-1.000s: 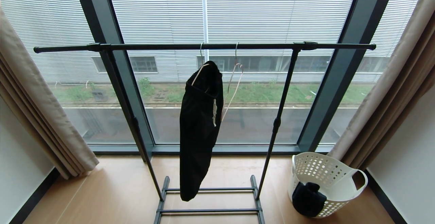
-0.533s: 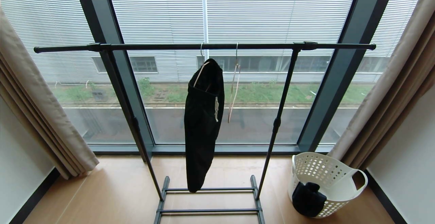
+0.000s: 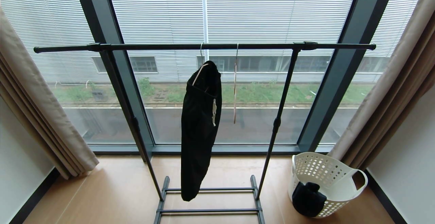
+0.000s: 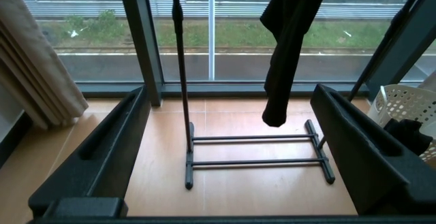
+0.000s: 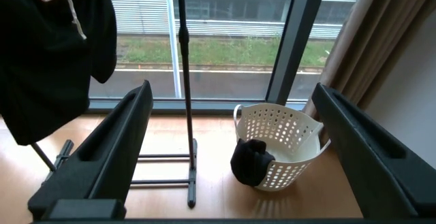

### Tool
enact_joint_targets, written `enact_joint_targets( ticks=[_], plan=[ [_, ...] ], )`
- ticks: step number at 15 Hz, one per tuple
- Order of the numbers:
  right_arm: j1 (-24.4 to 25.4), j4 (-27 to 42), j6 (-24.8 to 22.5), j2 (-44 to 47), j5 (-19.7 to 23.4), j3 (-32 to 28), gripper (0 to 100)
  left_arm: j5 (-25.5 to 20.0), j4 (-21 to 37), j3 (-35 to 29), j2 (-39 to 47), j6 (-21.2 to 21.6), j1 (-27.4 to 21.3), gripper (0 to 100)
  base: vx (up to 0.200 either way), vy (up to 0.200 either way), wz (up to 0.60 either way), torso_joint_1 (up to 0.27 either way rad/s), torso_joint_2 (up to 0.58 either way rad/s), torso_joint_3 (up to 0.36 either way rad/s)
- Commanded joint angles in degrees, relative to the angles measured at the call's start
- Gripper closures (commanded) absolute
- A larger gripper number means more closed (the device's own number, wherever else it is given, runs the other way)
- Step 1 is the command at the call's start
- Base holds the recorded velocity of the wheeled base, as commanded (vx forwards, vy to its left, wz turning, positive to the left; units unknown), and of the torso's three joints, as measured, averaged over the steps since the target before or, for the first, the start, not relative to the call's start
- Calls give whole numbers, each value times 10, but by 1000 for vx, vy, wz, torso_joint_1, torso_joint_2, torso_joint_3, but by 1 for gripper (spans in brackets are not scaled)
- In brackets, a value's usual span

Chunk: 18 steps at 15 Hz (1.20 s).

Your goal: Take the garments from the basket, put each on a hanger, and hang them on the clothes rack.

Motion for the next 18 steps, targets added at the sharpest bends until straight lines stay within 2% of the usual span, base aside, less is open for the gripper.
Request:
enact_joint_targets(
  ticks=[1,8,18],
  plan=[
    [0,0,0,1,0,-1,0,0,0,0,1,0,0,0,0,0,0,0,0,0],
    [0,0,0,1,0,-1,0,0,0,0,1,-1,0,0,0,0,0,-168,372,193],
    [0,-1,1,1,-1,0,0,1,0,0,1,-4,0,0,0,0,0,-241,532,290]
  ],
)
